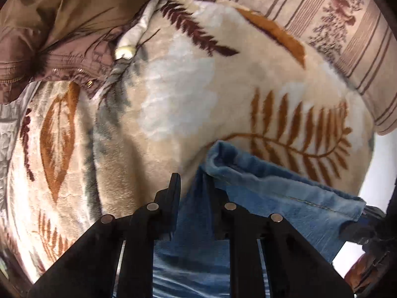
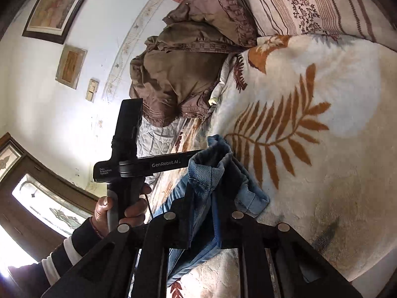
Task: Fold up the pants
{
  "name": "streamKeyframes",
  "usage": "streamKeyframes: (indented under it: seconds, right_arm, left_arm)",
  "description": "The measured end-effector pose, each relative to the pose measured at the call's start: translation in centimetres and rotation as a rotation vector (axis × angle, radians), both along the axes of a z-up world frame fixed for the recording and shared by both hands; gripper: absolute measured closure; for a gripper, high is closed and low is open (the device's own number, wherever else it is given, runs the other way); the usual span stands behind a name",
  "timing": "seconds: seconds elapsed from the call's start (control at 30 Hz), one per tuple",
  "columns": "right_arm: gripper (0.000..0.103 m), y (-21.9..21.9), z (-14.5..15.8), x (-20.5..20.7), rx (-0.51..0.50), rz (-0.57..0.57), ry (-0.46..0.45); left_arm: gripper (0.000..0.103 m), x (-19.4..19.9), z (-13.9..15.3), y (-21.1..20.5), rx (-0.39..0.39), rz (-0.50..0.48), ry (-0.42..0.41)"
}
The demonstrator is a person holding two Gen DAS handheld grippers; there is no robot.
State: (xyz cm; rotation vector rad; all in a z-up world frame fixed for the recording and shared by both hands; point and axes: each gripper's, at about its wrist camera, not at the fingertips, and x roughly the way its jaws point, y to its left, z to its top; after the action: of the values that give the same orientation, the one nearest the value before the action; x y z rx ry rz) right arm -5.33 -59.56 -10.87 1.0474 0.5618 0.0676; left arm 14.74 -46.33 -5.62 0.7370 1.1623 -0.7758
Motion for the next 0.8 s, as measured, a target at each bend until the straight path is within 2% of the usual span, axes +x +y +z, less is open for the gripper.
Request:
streamKeyframes:
  seconds: [0.03, 0.07, 0.1, 0.17, 0.2, 0.23, 0.27, 0.3, 0.33, 0.4, 0.47, 0.63, 0.67, 0.8]
  right_arm:
    - [0.09, 0.0, -0.8, 0.0, 0.014, 0.009, 0.041]
    - [0.093, -0.2, -1.3, -0.5, 0.045, 0.014, 0.044]
    - [0.092, -0.3, -1.5, -1.3, 0.064, 0.001, 0.031]
    - [0.082, -0.2, -1.1, -2.9, 0.033, -0.021, 0.032]
    - [0.073, -0.2, -0.9, -3.4, 0.01, -0.031, 0.044]
    - [0.066, -0.2, -0.8, -3.9, 0.007, -0.035, 0.036]
    - [0.065, -0.3, -0.8, -4.1, 0.019, -0.03, 0.018]
    - [0.064, -0.3, -0.9, -4.1, 0.038, -0.022, -0.002]
    - [0.064, -0.2, -1.1, -3.8, 0.053, -0.01, -0.01]
    - [0.055, 0.2, -1.5, -2.9, 0.062, -0.004, 0.036]
    - [0.055, 0.5, -1.9, -2.3, 0.08, -0.007, 0.046]
    - [0.052, 0.7, -2.1, -1.6, 0.122, -0.001, 0.015]
    - [0.052, 0.7, -2.1, -1.6, 0.119, 0.01, 0.011]
    - [0.054, 0.7, -2.3, -1.9, 0.123, 0.043, -0.009]
  left_arm:
    - [0.085, 0.2, 0.2, 0.7, -0.018, 0.008, 0.017]
    - [0.084, 0.4, 0.8, 1.4, -0.038, 0.02, 0.031]
    - [0.084, 0.7, 1.5, 2.3, -0.059, 0.036, 0.041]
    - [0.079, 1.3, 3.0, 3.9, -0.104, 0.059, 0.077]
    - [0.071, 1.6, 3.7, 4.7, -0.12, 0.068, 0.1]
    - [0.056, 1.8, 4.2, 5.2, -0.13, 0.074, 0.126]
    - [0.041, 2.0, 4.5, 5.7, -0.136, 0.079, 0.149]
    - [0.037, 2.2, 4.8, 6.1, -0.138, 0.082, 0.166]
    - [0.035, 2.2, 4.9, 6.1, -0.137, 0.075, 0.182]
    - [0.035, 1.8, 4.5, 5.5, -0.103, 0.038, 0.205]
    - [0.035, 0.8, 3.5, 4.6, -0.058, -0.015, 0.198]
    - [0.035, -0.9, 0.7, 1.8, 0.092, -0.149, 0.082]
    - [0.035, -0.9, 0.4, 1.5, 0.095, -0.156, 0.073]
    - [0.035, -0.6, 0.2, 0.5, 0.05, -0.177, 0.139]
